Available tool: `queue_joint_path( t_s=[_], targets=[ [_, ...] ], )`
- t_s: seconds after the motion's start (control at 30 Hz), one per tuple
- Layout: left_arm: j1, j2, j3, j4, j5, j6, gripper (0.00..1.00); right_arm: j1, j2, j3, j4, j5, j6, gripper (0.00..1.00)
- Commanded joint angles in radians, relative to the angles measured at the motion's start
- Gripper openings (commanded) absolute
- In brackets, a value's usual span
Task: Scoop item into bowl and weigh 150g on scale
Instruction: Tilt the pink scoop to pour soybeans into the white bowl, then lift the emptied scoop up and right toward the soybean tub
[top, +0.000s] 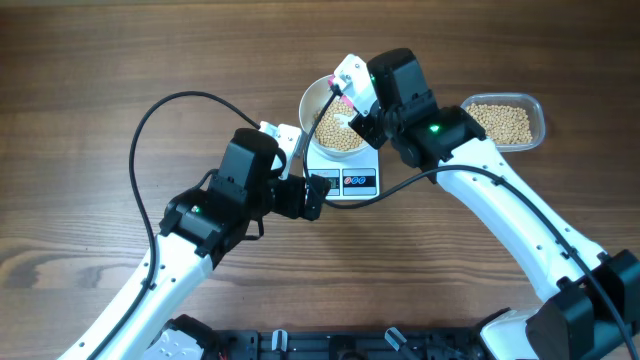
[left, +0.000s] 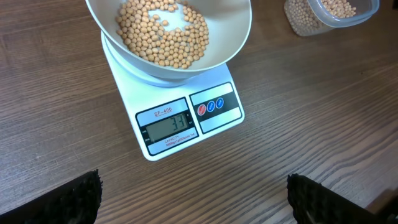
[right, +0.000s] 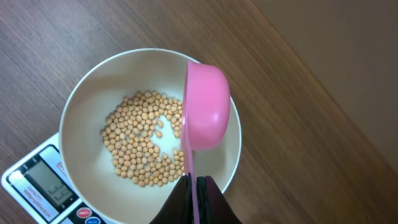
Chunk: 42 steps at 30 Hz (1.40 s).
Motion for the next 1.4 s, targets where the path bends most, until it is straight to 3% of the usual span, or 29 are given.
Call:
queue_joint_path(
  t_s=[0.0, 0.77, 1.03, 1.13, 1.37],
  targets=[
    [-0.004, 0.002, -0.001, 0.000, -0.006, 0.019, 1.00, 0.024, -0.039, 0.022, 0.005, 0.032, -0.026, 0.04],
    [-0.004, 0.002, -0.001, 0.000, -0.006, 0.019, 1.00, 0.066, -0.045, 0.021, 0.003, 0.148, -0.032, 0.04],
    [-0.004, 0.002, -0.001, 0.000, -0.006, 0.019, 1.00, 0.065, -0.045, 0.021, -0.008, 0.148, 0.123, 0.04],
    [-0.004, 0.002, -0.001, 0.000, -0.006, 0.019, 1.00, 0.064, -0.047, 0.022, -0.013, 0.143, 0.259, 0.04],
    [-0.004, 0.002, -0.001, 0.000, -0.006, 0.019, 1.00, 0.006, -0.085, 0.022, -0.090, 0.011, 0.436, 0.04]
  ],
)
